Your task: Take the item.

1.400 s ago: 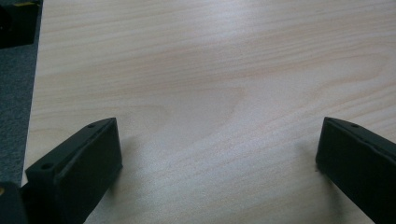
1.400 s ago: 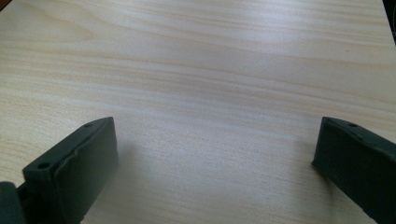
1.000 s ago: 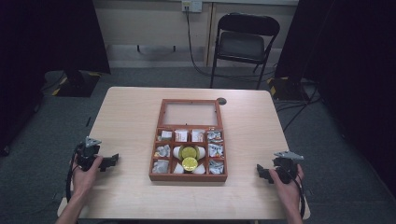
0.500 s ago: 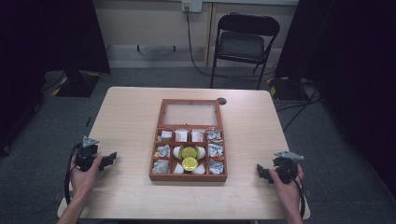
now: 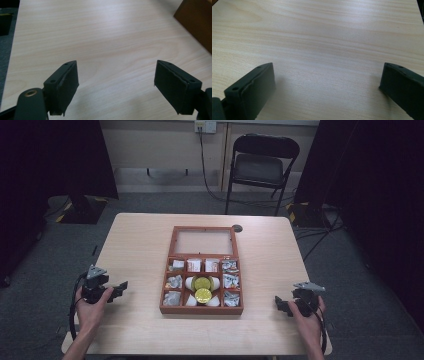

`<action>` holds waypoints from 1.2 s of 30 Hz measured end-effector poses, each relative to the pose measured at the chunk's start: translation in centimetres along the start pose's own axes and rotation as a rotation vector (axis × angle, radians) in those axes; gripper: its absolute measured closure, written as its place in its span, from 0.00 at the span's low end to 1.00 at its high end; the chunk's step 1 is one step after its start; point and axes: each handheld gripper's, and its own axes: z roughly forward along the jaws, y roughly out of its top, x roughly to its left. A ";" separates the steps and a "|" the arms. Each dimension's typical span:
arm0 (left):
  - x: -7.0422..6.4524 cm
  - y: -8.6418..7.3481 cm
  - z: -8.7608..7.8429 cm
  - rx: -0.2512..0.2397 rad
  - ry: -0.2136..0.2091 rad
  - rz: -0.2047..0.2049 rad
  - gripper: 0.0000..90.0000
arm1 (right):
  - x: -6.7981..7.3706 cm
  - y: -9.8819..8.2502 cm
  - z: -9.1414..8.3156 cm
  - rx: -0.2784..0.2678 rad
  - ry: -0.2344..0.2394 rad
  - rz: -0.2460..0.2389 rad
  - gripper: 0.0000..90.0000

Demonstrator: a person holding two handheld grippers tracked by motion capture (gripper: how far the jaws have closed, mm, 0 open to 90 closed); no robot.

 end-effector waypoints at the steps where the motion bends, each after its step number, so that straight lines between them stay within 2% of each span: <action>1: 0.0 0.1 0.0 -0.010 -0.007 -0.013 0.21 | 0.0 0.0 0.0 0.000 0.000 0.000 0.00; 7: -0.4 0.4 -0.2 -0.008 -0.026 0.015 0.23 | 0.0 0.0 0.0 0.000 0.000 -0.001 0.00; 11: -1.1 0.9 -0.3 -0.030 -0.044 0.036 0.23 | 0.0 0.0 0.0 0.000 0.000 0.000 0.00; 18: -2.5 1.4 -0.3 -0.031 -0.086 0.080 0.23 | 0.0 0.0 0.0 0.000 0.000 0.000 0.00; 32: -4.6 1.8 -0.7 -0.055 -0.155 0.119 0.27 | 0.0 0.0 0.0 0.000 0.000 -0.001 0.00; 34: -4.9 1.9 -0.7 -0.054 -0.175 0.123 0.27 | 0.0 0.0 0.0 0.000 0.001 -0.002 0.00; 36: -5.2 2.0 -0.8 -0.048 -0.187 0.143 0.27 | 0.0 0.0 0.0 0.000 0.001 -0.002 0.00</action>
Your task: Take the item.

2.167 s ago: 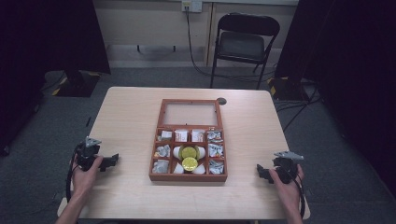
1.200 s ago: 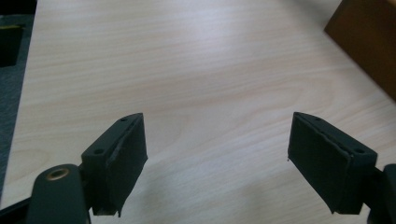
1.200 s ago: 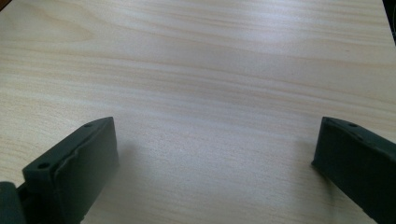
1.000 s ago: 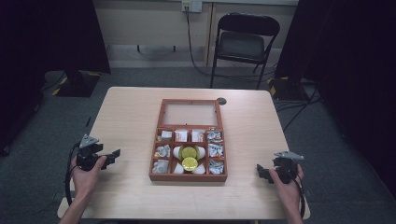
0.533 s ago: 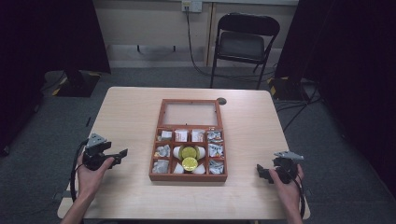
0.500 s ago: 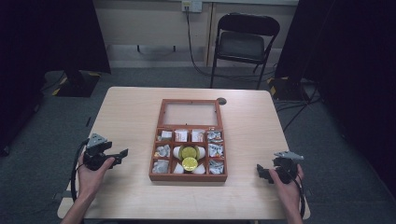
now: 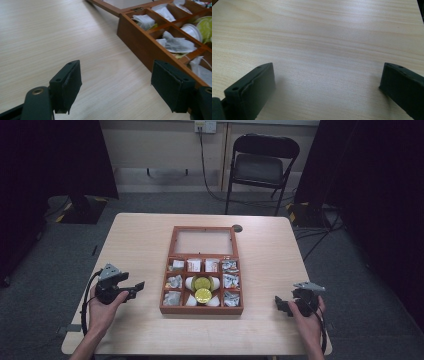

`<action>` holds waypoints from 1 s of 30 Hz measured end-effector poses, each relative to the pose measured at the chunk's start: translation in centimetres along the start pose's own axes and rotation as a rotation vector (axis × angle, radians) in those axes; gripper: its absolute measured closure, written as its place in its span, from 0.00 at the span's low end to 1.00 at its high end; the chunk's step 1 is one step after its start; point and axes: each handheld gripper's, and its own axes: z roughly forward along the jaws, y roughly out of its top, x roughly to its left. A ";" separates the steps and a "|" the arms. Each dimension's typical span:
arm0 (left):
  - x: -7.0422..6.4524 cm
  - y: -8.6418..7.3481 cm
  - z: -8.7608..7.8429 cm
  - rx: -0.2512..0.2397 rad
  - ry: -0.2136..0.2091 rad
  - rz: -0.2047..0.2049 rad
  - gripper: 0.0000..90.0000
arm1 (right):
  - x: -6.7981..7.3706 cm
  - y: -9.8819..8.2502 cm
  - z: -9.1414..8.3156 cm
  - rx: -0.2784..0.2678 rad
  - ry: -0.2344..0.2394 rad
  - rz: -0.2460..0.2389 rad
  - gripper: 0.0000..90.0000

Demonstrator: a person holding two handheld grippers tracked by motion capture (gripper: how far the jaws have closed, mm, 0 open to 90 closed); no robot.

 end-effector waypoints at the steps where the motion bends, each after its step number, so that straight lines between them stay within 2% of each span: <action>1: -0.2 0.1 0.0 -0.001 -0.005 0.006 0.27 | 0.0 0.0 0.0 0.000 0.000 0.000 0.00; 8: -1.4 0.8 0.3 -0.002 -0.046 0.035 0.27 | 0.0 0.0 0.0 -0.001 0.000 0.000 0.00; 10: -1.8 1.2 0.5 -0.005 -0.049 0.037 0.27 | 0.0 0.0 0.0 0.000 0.000 0.000 0.00; 12: -2.3 1.6 0.6 -0.009 -0.047 0.057 0.27 | 0.0 0.0 0.0 0.000 0.000 0.000 0.00; 15: -2.6 2.1 0.8 -0.025 -0.059 0.046 0.28 | 0.0 0.0 0.0 0.000 0.000 0.000 0.00; 16: -2.7 2.3 1.0 -0.015 -0.063 0.055 0.28 | 0.0 0.0 0.0 0.000 0.000 0.000 0.00; 23: -3.7 3.3 1.9 -0.030 -0.092 0.059 0.28 | 0.0 0.0 0.0 0.000 0.000 0.001 0.00; 27: -4.3 3.4 2.4 -0.013 -0.114 0.071 0.29 | 0.0 0.0 0.0 0.000 0.000 0.000 0.00; 30: -4.5 3.5 2.4 -0.012 -0.116 0.076 0.31 | 0.0 0.0 0.0 -0.001 0.000 0.000 0.00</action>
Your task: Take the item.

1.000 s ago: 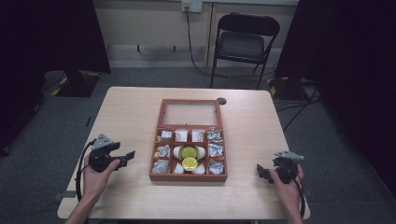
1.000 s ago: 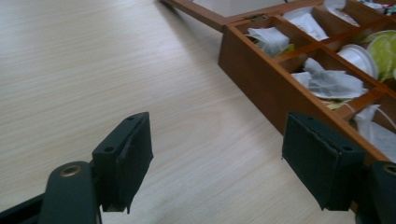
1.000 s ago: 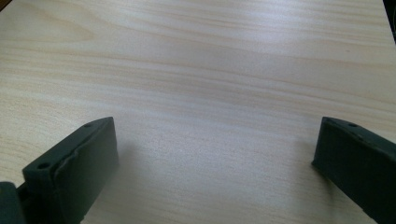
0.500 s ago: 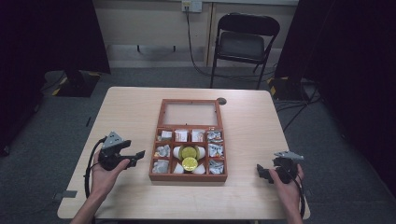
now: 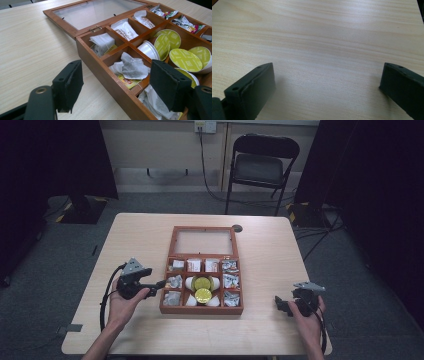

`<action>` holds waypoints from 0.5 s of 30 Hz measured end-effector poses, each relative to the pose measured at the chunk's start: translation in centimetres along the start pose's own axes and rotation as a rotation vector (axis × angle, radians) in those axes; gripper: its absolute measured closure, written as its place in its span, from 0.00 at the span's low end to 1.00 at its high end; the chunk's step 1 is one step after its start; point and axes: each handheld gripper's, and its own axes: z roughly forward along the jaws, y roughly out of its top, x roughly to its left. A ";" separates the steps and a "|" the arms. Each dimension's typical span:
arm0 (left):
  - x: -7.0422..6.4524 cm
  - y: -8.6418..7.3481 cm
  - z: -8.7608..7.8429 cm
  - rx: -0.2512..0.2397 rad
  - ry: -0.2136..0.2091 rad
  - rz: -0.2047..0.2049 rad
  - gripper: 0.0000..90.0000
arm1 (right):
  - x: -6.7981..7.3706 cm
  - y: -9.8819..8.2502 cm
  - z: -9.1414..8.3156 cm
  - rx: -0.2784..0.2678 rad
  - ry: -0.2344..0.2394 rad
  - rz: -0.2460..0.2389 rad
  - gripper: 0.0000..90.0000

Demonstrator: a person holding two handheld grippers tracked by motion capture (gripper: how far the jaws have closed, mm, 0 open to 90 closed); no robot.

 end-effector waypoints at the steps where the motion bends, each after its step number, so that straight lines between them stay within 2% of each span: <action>1: 0.0 0.1 0.0 -0.004 -0.003 0.000 0.33 | 0.0 0.0 0.0 0.000 0.001 0.000 0.00; 4: -0.2 0.3 0.3 -0.005 -0.005 0.006 0.33 | 0.0 0.0 0.0 0.000 0.000 0.000 0.00; 15: -1.8 1.6 1.7 0.009 -0.093 0.033 0.33 | 0.0 0.0 0.0 0.000 0.000 0.000 0.00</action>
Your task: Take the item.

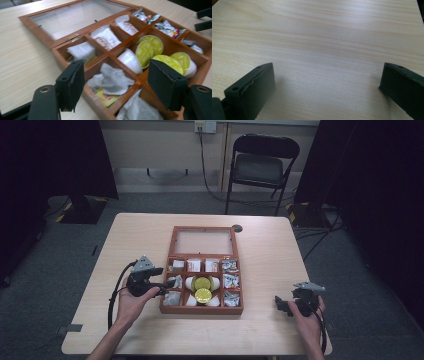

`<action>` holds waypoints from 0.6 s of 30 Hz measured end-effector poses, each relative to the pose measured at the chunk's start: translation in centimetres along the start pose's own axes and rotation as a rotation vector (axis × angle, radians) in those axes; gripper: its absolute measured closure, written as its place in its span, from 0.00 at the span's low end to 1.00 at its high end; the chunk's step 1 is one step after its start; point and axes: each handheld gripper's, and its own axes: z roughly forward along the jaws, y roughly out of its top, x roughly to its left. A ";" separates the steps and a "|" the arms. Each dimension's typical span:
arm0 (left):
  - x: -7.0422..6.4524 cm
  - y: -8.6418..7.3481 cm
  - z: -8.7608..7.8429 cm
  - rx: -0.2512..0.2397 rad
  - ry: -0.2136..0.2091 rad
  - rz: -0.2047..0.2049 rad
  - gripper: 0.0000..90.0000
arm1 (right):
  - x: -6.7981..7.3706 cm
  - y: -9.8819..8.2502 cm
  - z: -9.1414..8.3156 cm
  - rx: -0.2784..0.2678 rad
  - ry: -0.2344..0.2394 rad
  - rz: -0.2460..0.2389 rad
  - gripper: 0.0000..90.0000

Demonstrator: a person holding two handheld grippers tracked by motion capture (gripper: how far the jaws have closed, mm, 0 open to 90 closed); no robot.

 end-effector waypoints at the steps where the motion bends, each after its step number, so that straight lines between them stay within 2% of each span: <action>1: -0.2 0.0 0.2 0.004 -0.006 0.002 0.33 | 0.0 0.0 0.0 0.000 -0.001 0.001 0.00; 12: -1.5 0.7 1.9 0.022 -0.057 0.014 0.34 | 0.0 0.0 0.0 0.000 0.000 0.001 0.00; 18: -2.0 1.3 2.9 0.050 -0.091 0.033 0.34 | 0.0 0.0 0.0 0.000 -0.001 0.000 0.00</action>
